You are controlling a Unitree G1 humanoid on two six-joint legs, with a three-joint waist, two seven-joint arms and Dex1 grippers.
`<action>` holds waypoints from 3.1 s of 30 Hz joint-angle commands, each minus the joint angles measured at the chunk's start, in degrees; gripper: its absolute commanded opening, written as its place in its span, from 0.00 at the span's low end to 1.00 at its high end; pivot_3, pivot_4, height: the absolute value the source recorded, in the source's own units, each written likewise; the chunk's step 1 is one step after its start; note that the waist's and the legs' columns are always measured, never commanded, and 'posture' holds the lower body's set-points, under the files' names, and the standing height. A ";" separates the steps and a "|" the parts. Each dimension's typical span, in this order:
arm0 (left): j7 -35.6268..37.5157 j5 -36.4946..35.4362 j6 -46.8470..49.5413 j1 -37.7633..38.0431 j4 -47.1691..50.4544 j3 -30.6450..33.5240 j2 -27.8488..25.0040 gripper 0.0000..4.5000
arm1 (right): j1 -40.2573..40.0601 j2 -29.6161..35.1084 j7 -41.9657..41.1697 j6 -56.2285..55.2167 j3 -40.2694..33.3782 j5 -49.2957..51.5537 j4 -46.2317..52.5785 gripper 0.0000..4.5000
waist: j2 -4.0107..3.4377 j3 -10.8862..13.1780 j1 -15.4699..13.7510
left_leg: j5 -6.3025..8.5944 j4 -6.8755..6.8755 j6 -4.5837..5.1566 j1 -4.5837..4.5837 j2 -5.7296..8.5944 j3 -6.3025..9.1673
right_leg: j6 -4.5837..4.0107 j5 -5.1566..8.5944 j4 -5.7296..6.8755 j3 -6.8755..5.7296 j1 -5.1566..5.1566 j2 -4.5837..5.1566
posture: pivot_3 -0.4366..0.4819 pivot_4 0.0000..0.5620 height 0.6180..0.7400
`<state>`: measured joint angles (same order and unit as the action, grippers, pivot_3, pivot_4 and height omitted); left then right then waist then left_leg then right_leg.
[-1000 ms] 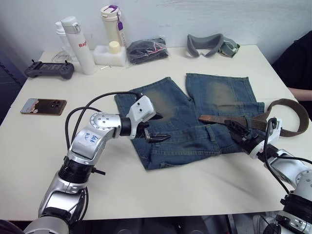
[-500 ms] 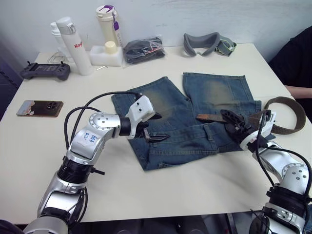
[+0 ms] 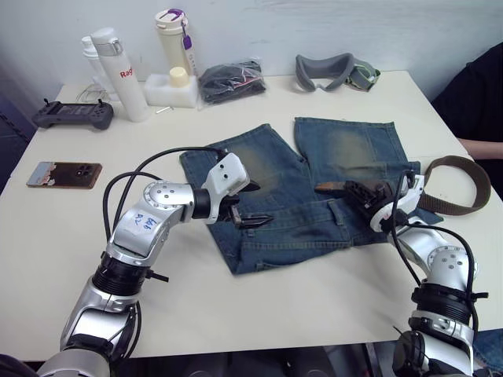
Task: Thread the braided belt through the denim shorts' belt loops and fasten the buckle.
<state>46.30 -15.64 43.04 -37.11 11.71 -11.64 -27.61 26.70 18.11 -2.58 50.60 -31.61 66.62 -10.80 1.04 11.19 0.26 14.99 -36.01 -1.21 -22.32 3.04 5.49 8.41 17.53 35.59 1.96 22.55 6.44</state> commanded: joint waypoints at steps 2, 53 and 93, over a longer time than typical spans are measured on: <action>-0.59 -0.86 -0.24 0.20 2.64 0.88 -0.04 1.00 | -0.97 -0.87 -0.72 -0.37 -2.30 2.50 0.88 0.02 | 0.00 0.00 0.00 | 0.00 -0.01 0.00 0.00 0.00 0.00 | 0.00 0.00 0.00 0.00 0.00 0.00 | 0.48 0.27 1.00; 3.43 -5.53 1.74 2.13 4.40 0.95 -2.51 1.00 | -13.83 13.07 -31.99 15.73 -1.12 8.33 4.70 0.02 | -0.24 0.15 0.05 | 0.05 0.00 -0.02 -0.09 -0.17 -0.54 | 0.01 0.02 -0.05 0.02 0.13 -0.09 | 0.48 0.27 1.00; 2.11 -5.22 1.71 2.75 4.94 0.01 -2.59 1.00 | -11.27 10.45 -20.73 10.80 7.99 0.76 4.90 0.02 | 0.04 -0.01 -0.07 | 0.07 -0.06 0.00 -0.02 -0.14 -0.48 | 0.03 0.00 -0.14 0.03 -0.06 -0.08 | 0.48 0.27 1.00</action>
<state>48.55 -20.87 45.62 -33.41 15.28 -11.66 -30.20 15.23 29.22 -23.67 64.79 -26.09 72.03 -7.19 1.08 11.18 0.20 15.06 -36.06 -1.22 -22.34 2.88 5.00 8.43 17.54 35.45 1.99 22.51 6.36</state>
